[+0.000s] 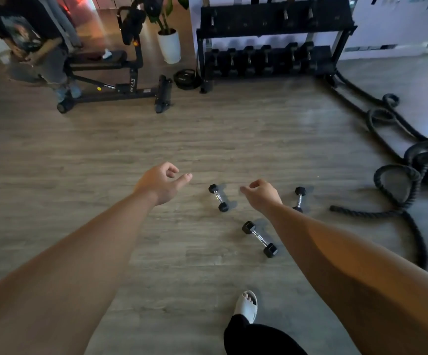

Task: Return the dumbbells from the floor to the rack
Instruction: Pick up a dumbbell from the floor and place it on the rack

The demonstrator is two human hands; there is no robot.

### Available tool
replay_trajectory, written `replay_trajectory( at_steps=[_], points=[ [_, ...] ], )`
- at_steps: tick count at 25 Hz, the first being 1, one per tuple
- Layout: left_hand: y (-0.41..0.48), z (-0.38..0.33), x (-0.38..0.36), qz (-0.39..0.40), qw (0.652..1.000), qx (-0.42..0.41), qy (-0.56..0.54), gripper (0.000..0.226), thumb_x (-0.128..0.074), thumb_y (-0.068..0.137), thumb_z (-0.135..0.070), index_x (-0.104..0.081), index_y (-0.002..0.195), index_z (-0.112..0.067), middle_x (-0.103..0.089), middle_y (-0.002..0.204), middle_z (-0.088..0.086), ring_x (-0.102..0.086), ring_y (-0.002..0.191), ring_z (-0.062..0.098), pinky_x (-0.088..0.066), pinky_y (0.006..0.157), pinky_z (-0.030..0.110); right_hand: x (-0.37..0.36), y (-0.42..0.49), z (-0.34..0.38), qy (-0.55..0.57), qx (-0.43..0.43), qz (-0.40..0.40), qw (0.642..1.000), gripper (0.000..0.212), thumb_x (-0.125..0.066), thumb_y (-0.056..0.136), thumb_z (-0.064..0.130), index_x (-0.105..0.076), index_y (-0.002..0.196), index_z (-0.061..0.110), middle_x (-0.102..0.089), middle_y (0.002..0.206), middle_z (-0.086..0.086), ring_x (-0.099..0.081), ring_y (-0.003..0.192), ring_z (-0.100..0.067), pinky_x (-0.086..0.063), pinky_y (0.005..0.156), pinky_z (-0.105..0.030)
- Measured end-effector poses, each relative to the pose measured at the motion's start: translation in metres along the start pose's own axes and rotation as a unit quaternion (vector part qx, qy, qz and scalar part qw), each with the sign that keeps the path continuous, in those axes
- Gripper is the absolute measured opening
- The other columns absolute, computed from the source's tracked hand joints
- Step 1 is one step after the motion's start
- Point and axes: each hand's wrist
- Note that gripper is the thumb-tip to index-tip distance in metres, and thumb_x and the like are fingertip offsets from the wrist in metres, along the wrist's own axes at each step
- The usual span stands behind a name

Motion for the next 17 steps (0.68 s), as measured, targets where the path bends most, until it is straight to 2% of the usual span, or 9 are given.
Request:
replay_trajectory(
  at_steps=[5, 8, 13, 15, 17],
  points=[
    [0.087, -0.009, 0.033, 0.011, 1.0, -0.011, 0.014, 0.059, -0.066, 0.077, -0.075, -0.062, 0.113, -0.029, -0.063, 0.114, -0.012, -0.062, 0.103, 0.014, -0.046, 0.083, 0.034, -0.005, 0.083, 0.052, 0.017, -0.005, 0.001, 1.0, 0.052, -0.063, 0.092, 0.049, -0.062, 0.131, 0.014, -0.068, 0.118, -0.005, -0.061, 0.099, -0.022, -0.045, 0.082, -0.03],
    [0.133, -0.004, 0.045, 0.012, 1.0, -0.014, 0.001, 0.061, -0.064, 0.076, -0.077, -0.062, 0.114, -0.029, -0.064, 0.114, -0.011, -0.063, 0.104, 0.014, -0.047, 0.084, 0.035, -0.01, 0.118, 0.084, 0.022, 0.0, -0.01, 1.0, 0.052, -0.064, 0.091, 0.049, -0.062, 0.129, 0.014, -0.068, 0.119, -0.005, -0.059, 0.099, -0.022, -0.046, 0.083, -0.031],
    [0.228, 0.011, 0.052, 0.052, 0.998, -0.029, -0.015, 0.059, -0.067, 0.077, -0.074, -0.063, 0.113, -0.028, -0.065, 0.113, -0.011, -0.064, 0.097, 0.01, -0.047, 0.078, 0.031, -0.037, 0.167, 0.114, 0.029, -0.043, -0.03, 0.998, 0.05, -0.062, 0.092, 0.045, -0.061, 0.13, 0.013, -0.065, 0.108, -0.002, -0.058, 0.085, -0.018, -0.04, 0.06, -0.028],
    [0.271, 0.012, 0.053, 0.08, 0.996, -0.046, -0.011, 0.056, -0.067, 0.08, -0.072, -0.064, 0.114, -0.027, -0.065, 0.111, -0.011, -0.062, 0.088, 0.004, -0.044, 0.071, 0.027, -0.051, 0.185, 0.124, 0.042, -0.074, -0.05, 0.995, 0.05, -0.061, 0.092, 0.043, -0.062, 0.129, 0.011, -0.065, 0.107, -0.003, -0.058, 0.088, -0.02, -0.041, 0.066, -0.028],
    [0.31, 0.013, 0.053, 0.113, 0.991, -0.065, -0.005, 0.054, -0.068, 0.082, -0.07, -0.065, 0.114, -0.026, -0.066, 0.11, -0.01, -0.061, 0.087, 0.006, -0.042, 0.07, 0.026, -0.064, 0.198, 0.132, 0.065, -0.112, -0.076, 0.989, 0.044, -0.06, 0.09, 0.042, -0.068, 0.118, 0.009, -0.069, 0.099, -0.005, -0.061, 0.084, -0.024, -0.045, 0.071, -0.03]
  ],
)
Point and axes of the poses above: each hand's wrist, its own y-axis towards the middle knuckle, its own x-axis out of the back of the hand, z = x × y
